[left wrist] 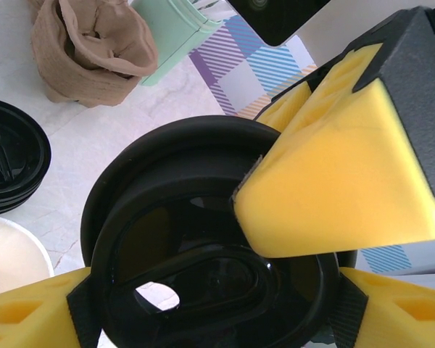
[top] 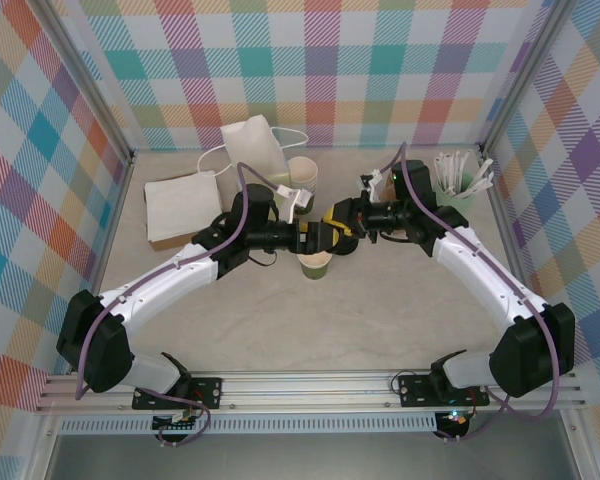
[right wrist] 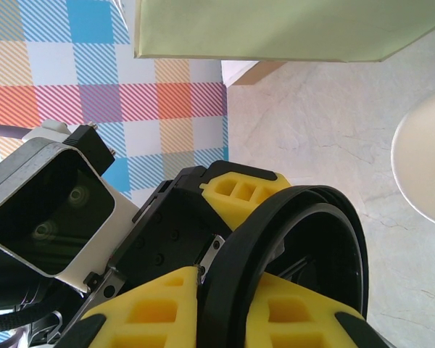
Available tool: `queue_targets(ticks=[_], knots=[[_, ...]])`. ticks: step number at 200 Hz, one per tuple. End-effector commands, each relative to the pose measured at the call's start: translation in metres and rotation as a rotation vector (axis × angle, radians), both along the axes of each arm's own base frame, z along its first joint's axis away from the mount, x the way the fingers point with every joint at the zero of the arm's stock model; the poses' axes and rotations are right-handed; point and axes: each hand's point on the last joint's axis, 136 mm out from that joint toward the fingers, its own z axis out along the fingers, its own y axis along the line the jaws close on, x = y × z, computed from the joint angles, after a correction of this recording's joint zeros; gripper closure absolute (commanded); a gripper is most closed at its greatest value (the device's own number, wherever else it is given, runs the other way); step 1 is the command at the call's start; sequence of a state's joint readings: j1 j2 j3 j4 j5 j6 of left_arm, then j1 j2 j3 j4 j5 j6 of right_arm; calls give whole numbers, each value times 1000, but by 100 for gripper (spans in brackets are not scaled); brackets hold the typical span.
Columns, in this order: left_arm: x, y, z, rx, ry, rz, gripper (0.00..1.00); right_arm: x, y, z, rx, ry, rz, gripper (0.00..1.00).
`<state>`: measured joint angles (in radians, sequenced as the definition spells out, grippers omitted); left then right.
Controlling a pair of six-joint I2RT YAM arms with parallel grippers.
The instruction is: Pack the takeout coffee
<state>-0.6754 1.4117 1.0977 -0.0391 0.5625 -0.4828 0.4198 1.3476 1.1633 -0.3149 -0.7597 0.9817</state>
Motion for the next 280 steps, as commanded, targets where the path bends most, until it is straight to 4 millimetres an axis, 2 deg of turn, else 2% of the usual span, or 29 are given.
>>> queue_targets(ticks=[1, 50, 107, 135, 173, 203, 238, 259, 280], knots=[[9, 3, 25, -38, -62, 40, 24, -9, 11, 13, 25, -30, 60, 83], [8, 6, 19, -10, -65, 46, 27, -7, 8, 11, 7, -34, 45, 80], [4, 17, 0, 106, -76, 43, 28, -4, -1, 7, -56, -69, -9, 62], [2, 23, -14, 187, -80, 35, 29, -2, -14, -2, -146, -80, -61, 51], [1, 35, -31, 328, -81, 25, 30, 3, -52, -23, -393, -139, -173, 37], [2, 38, -42, 435, -82, 0, 32, 2, -98, -51, -651, -161, -255, 28], [4, 40, -55, 573, -85, -27, 34, -3, -149, -88, -968, -159, -274, 19], [8, 41, -61, 635, -83, -25, 34, -7, -167, -105, -1084, -150, -256, 11], [11, 39, -65, 690, -91, -32, 35, -8, -176, -117, -1151, -143, -232, 3]])
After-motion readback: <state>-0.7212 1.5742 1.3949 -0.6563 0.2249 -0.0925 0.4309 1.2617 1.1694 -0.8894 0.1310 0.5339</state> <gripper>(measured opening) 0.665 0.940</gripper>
